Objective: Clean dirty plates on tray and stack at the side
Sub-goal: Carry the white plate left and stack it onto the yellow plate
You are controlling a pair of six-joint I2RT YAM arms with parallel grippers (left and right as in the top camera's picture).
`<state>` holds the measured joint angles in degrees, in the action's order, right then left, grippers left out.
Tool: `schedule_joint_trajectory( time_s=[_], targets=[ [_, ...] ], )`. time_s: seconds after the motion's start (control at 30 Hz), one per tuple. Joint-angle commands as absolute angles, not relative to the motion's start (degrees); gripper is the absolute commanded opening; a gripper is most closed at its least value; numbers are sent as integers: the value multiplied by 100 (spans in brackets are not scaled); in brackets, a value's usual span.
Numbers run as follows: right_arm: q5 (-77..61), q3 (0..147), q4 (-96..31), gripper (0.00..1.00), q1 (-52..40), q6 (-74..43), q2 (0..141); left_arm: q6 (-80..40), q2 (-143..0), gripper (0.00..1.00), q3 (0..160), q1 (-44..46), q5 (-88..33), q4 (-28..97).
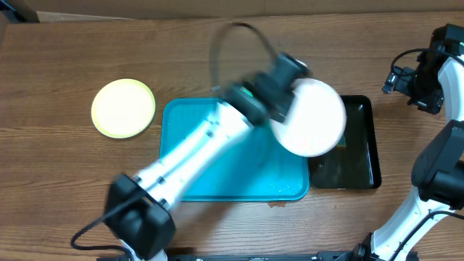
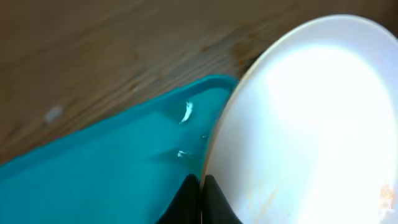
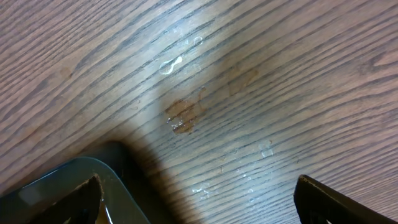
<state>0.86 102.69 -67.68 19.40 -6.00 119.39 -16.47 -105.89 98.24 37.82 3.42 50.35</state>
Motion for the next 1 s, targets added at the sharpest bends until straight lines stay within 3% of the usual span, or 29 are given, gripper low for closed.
schedule_joint_trajectory(
  time_s=[0.0,0.23,0.5,0.7,0.97],
  targets=[
    [123,10379,-6753,100,1931,-622,11749,-1890,-10565,4,9948,2609,-1540,5380],
    [123,10379,-6753,100,1931,-622,11749,-1669,-10565,4,9948,200,-1511,6305],
    [123,10379,-6753,100,1931,-622,11749,-1627,-10565,4,9931,-1879,-1184,6558],
    [123,10379,-6753,100,1931,-622,11749,-1966,-10565,4,9448,-2694,-832,5778],
    [123,10379,-6753,100,1931,-622,11749,-1979,-10565,4,8468,-2773,-274,4766]
  ],
)
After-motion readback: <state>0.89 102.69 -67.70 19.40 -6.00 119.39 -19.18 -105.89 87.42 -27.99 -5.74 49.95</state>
